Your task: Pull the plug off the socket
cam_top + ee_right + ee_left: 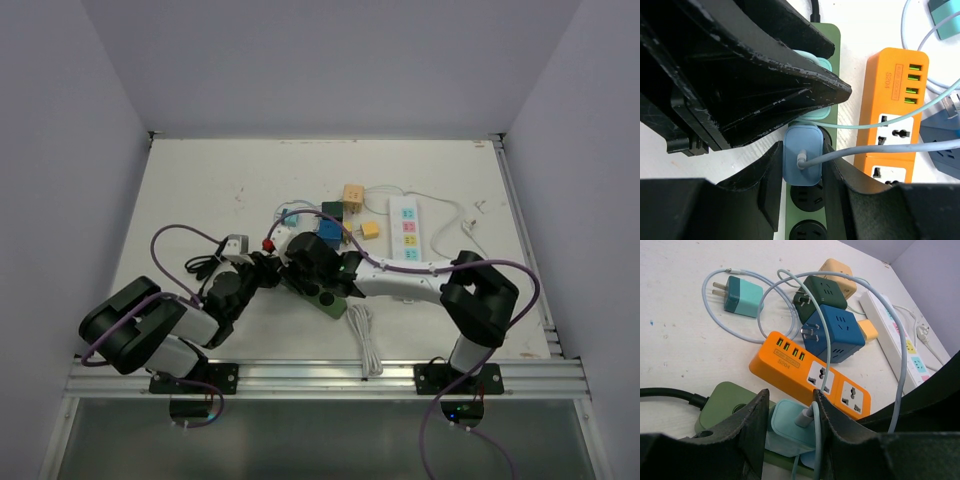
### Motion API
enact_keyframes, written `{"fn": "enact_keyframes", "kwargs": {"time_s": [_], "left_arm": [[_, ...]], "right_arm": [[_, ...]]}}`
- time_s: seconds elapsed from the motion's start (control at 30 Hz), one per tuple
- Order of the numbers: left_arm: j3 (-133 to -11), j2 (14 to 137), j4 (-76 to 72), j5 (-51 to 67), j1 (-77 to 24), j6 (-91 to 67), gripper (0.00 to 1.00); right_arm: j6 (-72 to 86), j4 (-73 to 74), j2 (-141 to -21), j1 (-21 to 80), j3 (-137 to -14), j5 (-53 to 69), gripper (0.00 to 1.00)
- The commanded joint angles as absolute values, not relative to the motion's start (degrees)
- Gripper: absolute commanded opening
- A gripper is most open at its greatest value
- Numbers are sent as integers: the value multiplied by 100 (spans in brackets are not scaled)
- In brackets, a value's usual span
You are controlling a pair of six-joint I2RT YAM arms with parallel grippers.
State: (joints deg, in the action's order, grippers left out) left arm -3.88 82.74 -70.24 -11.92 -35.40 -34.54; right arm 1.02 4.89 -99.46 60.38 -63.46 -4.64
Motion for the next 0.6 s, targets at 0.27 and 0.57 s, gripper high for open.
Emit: {"fn": "enact_keyframes", "kwargs": {"time_s": [0.27,0.57], "left_arm": [[-26,8701,-6179,-1538,-3524,-3718,23],[-35,8710,-6074,-1564,-3533,-3753,22]], "right_arm": [[860,-148,-9484,5452,-6355,622,0],[932,-142,-9589,5317,-6337,1223,0]]}}
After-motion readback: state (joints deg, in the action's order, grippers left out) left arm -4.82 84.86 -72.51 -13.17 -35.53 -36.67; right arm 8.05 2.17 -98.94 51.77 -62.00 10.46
